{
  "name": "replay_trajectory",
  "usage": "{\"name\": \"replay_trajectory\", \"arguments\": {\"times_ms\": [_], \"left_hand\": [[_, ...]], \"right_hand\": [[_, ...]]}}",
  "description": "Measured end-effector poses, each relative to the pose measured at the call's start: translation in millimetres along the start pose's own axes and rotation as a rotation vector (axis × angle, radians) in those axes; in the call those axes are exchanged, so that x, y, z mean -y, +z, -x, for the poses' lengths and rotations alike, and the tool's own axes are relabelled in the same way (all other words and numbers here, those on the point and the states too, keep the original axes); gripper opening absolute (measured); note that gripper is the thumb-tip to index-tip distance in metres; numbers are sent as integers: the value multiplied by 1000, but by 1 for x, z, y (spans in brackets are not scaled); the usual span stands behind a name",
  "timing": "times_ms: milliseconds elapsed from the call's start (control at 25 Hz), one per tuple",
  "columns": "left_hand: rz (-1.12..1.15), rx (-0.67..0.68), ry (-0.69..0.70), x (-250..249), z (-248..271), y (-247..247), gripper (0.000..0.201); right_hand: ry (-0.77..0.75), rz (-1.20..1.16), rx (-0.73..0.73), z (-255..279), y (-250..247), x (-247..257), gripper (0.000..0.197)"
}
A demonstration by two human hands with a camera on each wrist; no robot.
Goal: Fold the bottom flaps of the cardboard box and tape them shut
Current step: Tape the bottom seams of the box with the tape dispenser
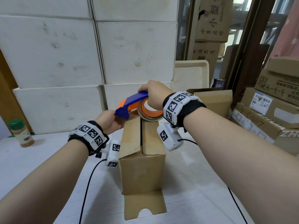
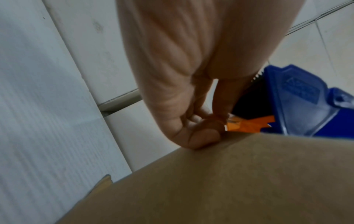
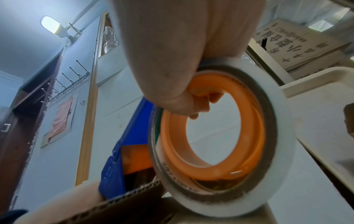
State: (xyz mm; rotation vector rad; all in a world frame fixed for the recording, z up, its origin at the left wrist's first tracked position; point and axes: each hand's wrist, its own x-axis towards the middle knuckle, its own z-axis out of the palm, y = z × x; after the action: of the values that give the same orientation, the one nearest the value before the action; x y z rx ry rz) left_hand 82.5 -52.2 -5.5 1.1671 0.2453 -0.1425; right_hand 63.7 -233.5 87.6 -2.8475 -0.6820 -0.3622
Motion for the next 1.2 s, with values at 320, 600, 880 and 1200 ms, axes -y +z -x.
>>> {"name": "replay_trajectory", "arguments": {"times_ms": [320, 600, 880, 1200], "left_hand": [[208, 30, -9, 3, 6, 1, 25], [207, 27, 10, 6, 12, -1, 27], [-51, 8, -61, 11, -1, -5, 28], [-364, 29, -1, 20, -1, -4, 12]], "right_hand": [[-8, -32, -13, 0, 2, -2, 54], [-3, -37, -11, -2, 4, 0, 56], [46, 11, -30, -7, 6, 1, 52], [61, 12, -18, -10, 9, -1, 50]]}}
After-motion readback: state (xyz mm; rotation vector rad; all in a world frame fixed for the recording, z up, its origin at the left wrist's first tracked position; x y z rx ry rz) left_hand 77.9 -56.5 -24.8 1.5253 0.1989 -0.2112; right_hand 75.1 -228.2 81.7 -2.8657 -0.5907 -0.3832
